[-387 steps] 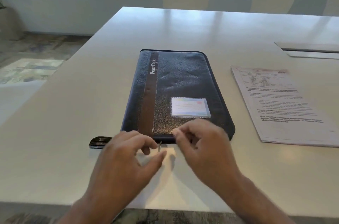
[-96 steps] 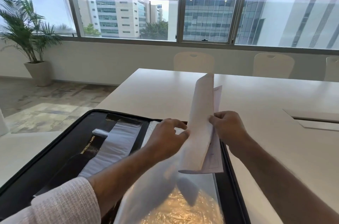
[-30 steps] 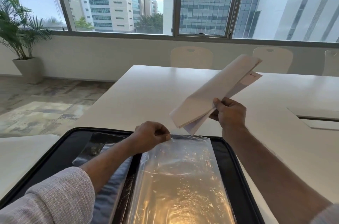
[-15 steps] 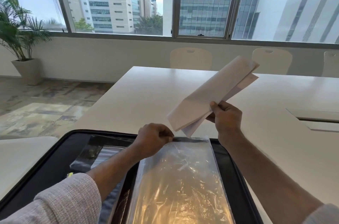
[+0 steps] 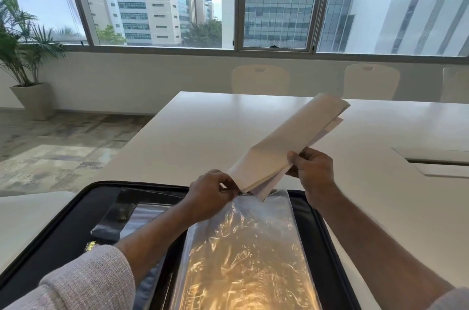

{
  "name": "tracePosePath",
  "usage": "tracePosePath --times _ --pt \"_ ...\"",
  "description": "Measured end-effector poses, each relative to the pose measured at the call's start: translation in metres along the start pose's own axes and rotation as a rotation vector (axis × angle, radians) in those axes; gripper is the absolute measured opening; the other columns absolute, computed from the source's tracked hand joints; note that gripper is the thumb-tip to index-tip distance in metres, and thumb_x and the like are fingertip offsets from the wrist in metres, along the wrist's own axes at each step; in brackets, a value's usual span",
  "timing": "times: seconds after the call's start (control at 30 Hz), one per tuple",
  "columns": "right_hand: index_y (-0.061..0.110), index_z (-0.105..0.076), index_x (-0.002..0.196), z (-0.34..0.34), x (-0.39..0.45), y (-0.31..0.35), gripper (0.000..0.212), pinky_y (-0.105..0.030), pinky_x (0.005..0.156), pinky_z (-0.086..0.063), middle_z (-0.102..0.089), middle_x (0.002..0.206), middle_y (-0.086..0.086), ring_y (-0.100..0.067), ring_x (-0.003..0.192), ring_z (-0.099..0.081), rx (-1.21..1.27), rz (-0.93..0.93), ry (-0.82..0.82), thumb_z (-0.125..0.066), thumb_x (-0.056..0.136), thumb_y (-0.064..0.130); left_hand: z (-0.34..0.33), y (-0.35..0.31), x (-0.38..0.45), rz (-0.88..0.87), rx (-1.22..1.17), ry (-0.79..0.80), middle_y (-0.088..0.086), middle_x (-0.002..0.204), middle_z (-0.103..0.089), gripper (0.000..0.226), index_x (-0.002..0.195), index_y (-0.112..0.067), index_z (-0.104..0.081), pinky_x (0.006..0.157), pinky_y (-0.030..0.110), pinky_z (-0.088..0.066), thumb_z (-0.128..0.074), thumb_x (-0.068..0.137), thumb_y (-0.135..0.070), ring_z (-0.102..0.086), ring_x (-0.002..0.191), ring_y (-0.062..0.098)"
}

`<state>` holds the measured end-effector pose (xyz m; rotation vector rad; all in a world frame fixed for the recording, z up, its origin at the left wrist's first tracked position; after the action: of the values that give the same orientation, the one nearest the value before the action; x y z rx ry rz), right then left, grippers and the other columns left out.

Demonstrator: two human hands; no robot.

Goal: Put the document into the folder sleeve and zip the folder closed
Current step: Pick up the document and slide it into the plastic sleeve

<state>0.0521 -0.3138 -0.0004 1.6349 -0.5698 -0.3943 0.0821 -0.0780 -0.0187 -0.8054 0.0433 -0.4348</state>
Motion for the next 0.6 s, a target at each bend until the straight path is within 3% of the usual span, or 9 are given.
tracePosePath --times 0.17,0.33,0.47,0.6 --pt "0.016 -0.073 0.075 0.006 0.002 0.006 0.018 -0.037 0.075 -0.061 -0.074 0.082 -0.003 -0.030 0.077 -0.073 -0.016 0.093 -0.116 -0.067 0.088 0.005 0.006 0.001 -0.003 -0.089 -0.007 -0.117 -0.014 0.094 -0.058 0.007 0.080 -0.035 -0.077 0.091 0.049 -0.047 -0.082 0.079 -0.031 -0.053 0.091 0.010" --pt "0.006 -0.073 0.087 -0.010 -0.003 0.007 0.010 -0.034 0.066 -0.061 -0.077 0.083 -0.008 -0.026 0.074 -0.075 0.078 -0.055 0.138 -0.065 0.088 0.000 0.010 0.000 -0.004 -0.117 -0.011 -0.206 -0.015 0.092 -0.057 0.016 0.075 -0.039 -0.074 0.093 0.048 -0.042 -0.081 0.079 -0.026 -0.048 0.095 0.010" --pt "0.000 -0.072 0.090 -0.016 -0.012 0.005 0.009 -0.029 0.054 -0.058 -0.075 0.077 -0.012 -0.026 0.064 -0.073 -0.058 -0.105 0.247 -0.065 0.086 -0.003 0.013 0.000 -0.004 -0.109 0.020 -0.234 -0.016 0.093 -0.057 0.018 0.074 -0.042 -0.071 0.093 0.045 -0.041 -0.080 0.080 -0.028 -0.049 0.094 0.010" --pt "-0.005 -0.070 0.094 -0.014 -0.015 0.008 0.010 -0.033 0.055 -0.058 -0.073 0.082 -0.021 -0.030 0.063 -0.071 -0.167 -0.113 0.338 -0.064 0.087 -0.003 0.014 0.000 -0.003 -0.080 0.017 -0.204 -0.016 0.095 -0.060 0.020 0.071 -0.042 -0.067 0.093 0.045 -0.042 -0.080 0.080 -0.029 -0.054 0.091 0.008"
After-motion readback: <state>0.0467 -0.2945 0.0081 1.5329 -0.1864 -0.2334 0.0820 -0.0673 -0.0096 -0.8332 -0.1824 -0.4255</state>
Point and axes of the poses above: each hand's wrist, its own x-axis towards the middle knuckle, its own z-axis out of the back of the hand, y = z × x, the point moved 3 cm from there along x, towards the middle knuckle
